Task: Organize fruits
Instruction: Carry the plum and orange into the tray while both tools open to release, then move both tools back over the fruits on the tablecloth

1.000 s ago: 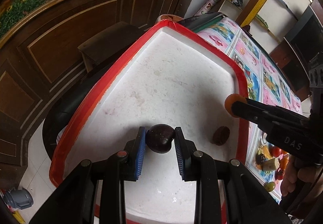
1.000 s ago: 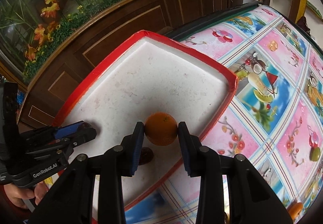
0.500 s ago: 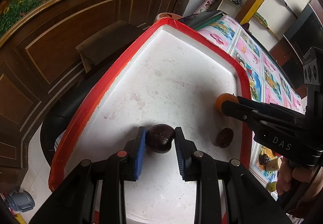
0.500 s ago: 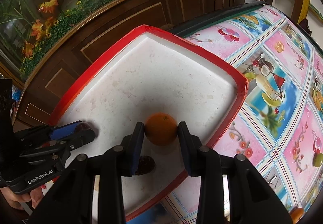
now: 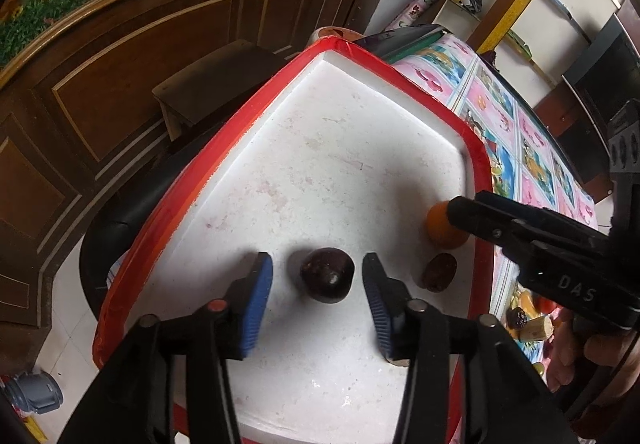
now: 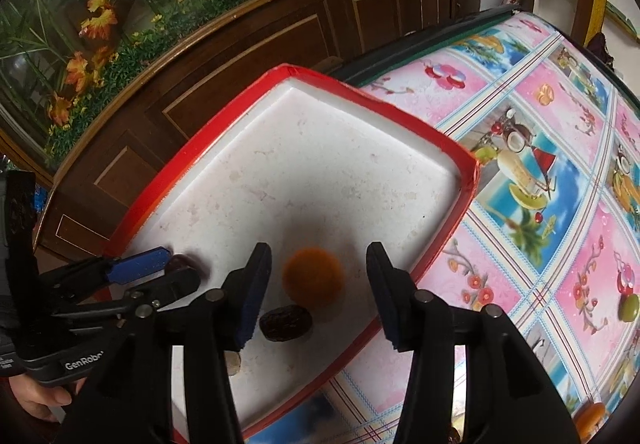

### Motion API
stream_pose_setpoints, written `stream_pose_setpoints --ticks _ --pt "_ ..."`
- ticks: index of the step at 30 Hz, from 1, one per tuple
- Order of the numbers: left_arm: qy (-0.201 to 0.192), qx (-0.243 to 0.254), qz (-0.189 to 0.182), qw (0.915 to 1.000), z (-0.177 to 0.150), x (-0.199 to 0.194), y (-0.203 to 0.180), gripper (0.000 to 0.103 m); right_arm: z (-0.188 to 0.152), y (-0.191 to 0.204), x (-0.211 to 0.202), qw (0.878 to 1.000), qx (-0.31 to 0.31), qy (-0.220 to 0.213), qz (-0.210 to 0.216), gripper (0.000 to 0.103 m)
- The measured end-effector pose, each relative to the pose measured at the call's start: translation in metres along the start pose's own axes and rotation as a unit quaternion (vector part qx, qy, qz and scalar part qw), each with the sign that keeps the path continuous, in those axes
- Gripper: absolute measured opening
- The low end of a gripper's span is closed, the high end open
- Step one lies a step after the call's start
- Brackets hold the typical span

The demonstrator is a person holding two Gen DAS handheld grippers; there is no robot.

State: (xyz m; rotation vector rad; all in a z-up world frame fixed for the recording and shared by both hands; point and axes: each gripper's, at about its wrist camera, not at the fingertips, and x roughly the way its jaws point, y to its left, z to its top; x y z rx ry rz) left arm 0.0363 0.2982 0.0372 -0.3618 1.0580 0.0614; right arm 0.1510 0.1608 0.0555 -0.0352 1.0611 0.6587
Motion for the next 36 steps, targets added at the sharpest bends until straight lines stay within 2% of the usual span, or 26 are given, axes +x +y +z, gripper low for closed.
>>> stream_pose_setpoints --ticks 2,4,6,9,13,27,36 --pt "-0.002 0.0 0.002 1.0 -0.001 -0.004 -0.001 0.048 -0.001 -0.001 -0.006 1.0 0.001 -0.005 0.004 0.052" --pt "-0.008 0.003 0.006 0.9999 -0.002 -0.009 -0.003 0.052 -0.005 -0.004 -0.014 1.0 0.006 -0.011 0.008 0.058" --pt "-0.017 0.006 0.013 0.9998 -0.004 -0.014 -0.006 0.062 -0.009 -0.007 -0.022 1.0 0.013 -0.015 0.011 0.063" --pt "-0.027 0.01 0.02 0.9994 -0.006 -0.022 -0.011 0.069 -0.017 -0.008 -0.032 0.999 0.02 -0.018 0.017 0.069" --pt "-0.033 0.018 0.027 0.999 -0.008 -0.03 -0.021 0.071 -0.033 -0.011 -0.049 0.999 0.023 -0.027 0.017 0.08" --pt "-0.054 0.043 0.042 0.9967 -0.027 -0.051 -0.055 0.077 -0.079 -0.019 -0.094 0.999 0.018 -0.045 0.0 0.082" --pt "-0.053 0.057 0.033 0.9965 -0.042 -0.057 -0.078 0.078 -0.115 -0.041 -0.122 0.997 0.054 -0.055 -0.01 0.085"
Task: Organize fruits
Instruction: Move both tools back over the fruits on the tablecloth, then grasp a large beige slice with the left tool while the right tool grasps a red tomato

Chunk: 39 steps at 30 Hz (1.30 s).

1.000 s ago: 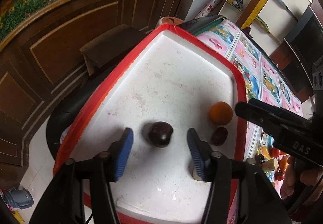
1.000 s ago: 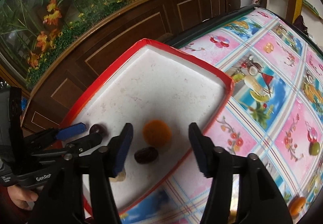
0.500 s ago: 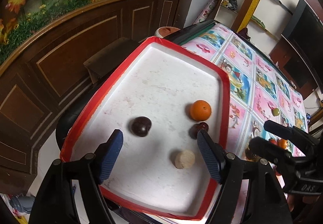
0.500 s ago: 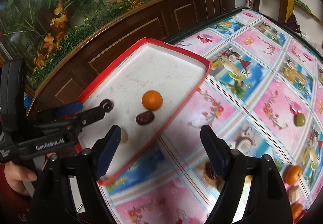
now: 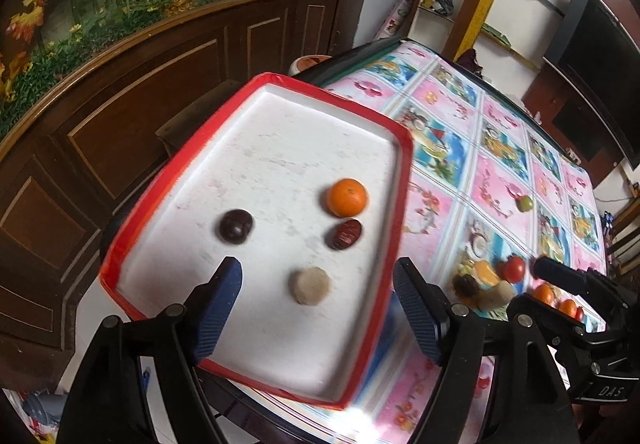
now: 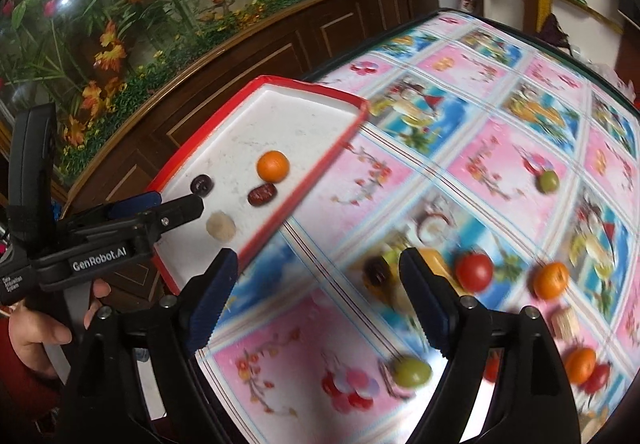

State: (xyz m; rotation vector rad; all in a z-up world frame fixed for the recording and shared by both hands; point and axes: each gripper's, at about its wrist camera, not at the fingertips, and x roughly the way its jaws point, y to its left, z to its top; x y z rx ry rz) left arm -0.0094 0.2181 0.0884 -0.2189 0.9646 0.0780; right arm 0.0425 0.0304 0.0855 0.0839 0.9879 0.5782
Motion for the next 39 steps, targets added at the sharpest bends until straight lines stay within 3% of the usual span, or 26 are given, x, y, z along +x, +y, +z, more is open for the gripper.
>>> stream_pose_setpoints --ticks 12,22,28,31,33,39 --pt "0.041 0.068 -0.042 0.9959 -0.032 0.01 -0.063 0.078 -0.066 -0.061 -0.032 0.996 0.07 0.025 -0.042 0.087" --pt "0.054 0.138 -0.07 0.9865 -0.041 0.019 -0.117 0.078 -0.087 -0.092 -0.046 0.992 0.104 0.022 -0.061 0.086" --pt "0.059 0.17 -0.086 0.9799 -0.035 0.033 -0.142 0.076 -0.082 -0.109 -0.035 0.989 0.127 0.03 -0.064 0.067" --pt "0.068 0.183 -0.091 0.9766 -0.032 0.043 -0.152 0.063 -0.08 -0.112 -0.03 0.988 0.136 0.033 -0.059 0.062" --pt "0.076 0.19 -0.092 0.9745 -0.032 0.049 -0.157 0.048 -0.08 -0.114 -0.026 0.988 0.139 0.035 -0.058 0.061" --pt "0.099 0.219 -0.09 0.9666 -0.038 0.067 -0.172 0.042 -0.076 -0.118 -0.014 0.987 0.138 0.044 -0.067 0.06"
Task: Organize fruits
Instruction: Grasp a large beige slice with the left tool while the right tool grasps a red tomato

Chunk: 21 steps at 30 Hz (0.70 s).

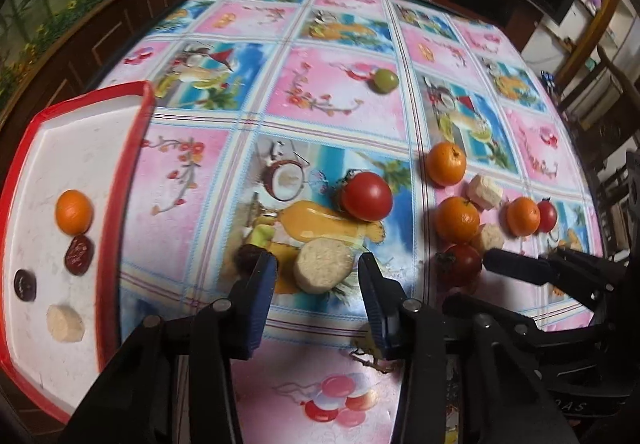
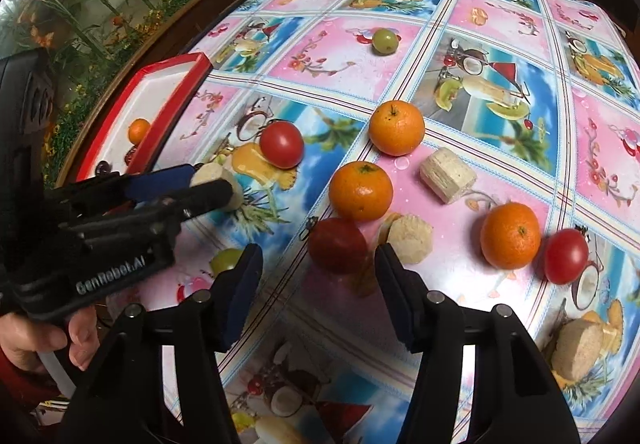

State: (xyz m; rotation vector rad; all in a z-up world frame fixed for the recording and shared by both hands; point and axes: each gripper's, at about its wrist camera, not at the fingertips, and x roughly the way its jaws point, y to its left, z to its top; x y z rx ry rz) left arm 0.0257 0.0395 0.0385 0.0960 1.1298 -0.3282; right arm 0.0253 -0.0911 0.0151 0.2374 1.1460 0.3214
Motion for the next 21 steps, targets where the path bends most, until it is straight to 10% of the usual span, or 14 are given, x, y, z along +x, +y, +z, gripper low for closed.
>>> stream_pose_setpoints --ticks 7,21 --pt "0.013 0.011 -0.002 0.9999 -0.003 0.012 -0.001 0.03 0.004 0.004 0.013 0.999 -0.018 0.007 -0.026 0.038" --pt "-0.018 -0.059 -0.043 0.9972 -0.009 -0.02 0.031 0.029 0.007 0.025 -0.003 0.999 -0.037 -0.006 0.007 0.036"
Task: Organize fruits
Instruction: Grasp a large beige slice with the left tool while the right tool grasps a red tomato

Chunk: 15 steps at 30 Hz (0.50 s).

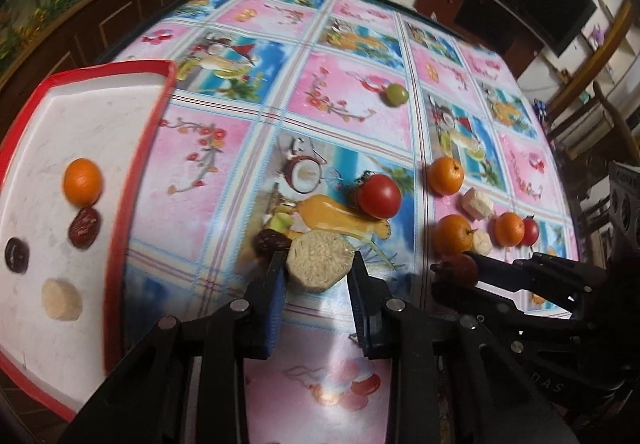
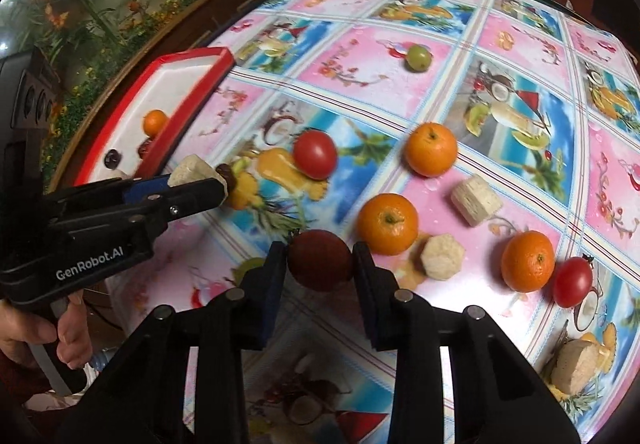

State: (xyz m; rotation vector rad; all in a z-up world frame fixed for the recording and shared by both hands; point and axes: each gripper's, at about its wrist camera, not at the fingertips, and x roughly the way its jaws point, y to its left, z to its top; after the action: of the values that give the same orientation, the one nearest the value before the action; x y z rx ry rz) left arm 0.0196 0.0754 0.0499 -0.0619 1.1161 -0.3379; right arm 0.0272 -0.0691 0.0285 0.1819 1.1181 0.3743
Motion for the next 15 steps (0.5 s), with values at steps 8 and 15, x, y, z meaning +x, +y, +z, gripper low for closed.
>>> stream_pose_setpoints --ticks 8,15 --pt "-0.025 -0.034 -0.006 0.9991 -0.006 -0.026 0.021 0.029 0.012 0.018 -0.005 1.0 -0.009 -0.014 0.019 0.036" --pt "-0.035 -0.048 -0.002 0.9982 -0.009 -0.038 0.037 0.029 0.018 0.034 0.0 0.999 -0.021 -0.012 0.025 0.036"
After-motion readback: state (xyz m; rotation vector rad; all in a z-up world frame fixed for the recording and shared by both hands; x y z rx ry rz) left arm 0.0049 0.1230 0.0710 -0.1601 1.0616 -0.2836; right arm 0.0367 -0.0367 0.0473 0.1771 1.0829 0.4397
